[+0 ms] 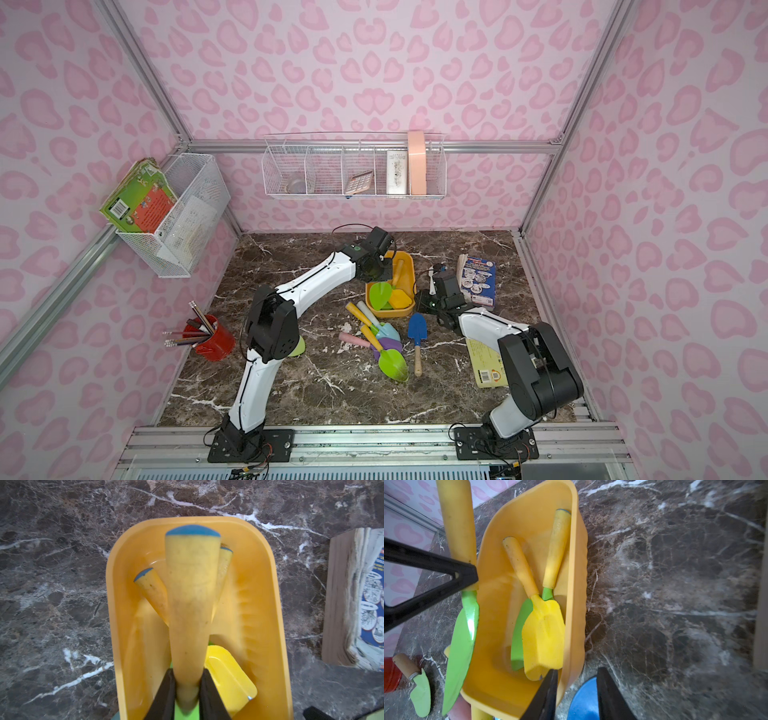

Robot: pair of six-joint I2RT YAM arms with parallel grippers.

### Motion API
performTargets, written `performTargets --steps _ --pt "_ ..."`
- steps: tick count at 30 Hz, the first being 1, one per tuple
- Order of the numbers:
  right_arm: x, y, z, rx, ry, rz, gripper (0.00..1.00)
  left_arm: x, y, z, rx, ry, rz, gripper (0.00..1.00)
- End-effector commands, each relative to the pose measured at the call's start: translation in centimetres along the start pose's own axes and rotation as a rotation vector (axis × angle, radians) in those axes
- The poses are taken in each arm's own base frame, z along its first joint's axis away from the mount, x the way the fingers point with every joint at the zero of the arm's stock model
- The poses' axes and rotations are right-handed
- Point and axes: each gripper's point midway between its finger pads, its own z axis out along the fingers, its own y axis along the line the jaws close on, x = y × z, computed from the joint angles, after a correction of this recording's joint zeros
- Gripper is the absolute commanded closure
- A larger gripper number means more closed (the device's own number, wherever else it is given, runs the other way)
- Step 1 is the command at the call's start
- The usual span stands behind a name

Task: Put the shovel into the storage box
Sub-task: Adjust the storage box at the center of the board, then place the shovel in the storage box.

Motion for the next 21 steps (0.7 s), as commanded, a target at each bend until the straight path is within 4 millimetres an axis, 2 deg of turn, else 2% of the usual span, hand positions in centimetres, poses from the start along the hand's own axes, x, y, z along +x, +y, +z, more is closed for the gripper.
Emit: performTargets --steps 1,6,11,21 --pt "0.0 0.2 -0.7 -0.012 -0.015 0.016 0.65 -1.1 0.6 0.5 -0.049 -0.042 0.03 0.94" --pt "0.5 0.5 -2.3 -0.02 -0.028 0.02 0.65 -2.2 0.4 1.5 -0.061 -0.083 0.035 0.92" --pt "0.3 0.6 -3.6 -0.022 -0.053 0.023 0.65 -1.9 0.7 2.9 -0.088 -0.085 0.033 0.91" --pt "0.5 0.6 -4.6 -0.008 -0.057 0.008 0.64 -1.4 1.0 4.0 -0.108 -0.078 0.032 0.79"
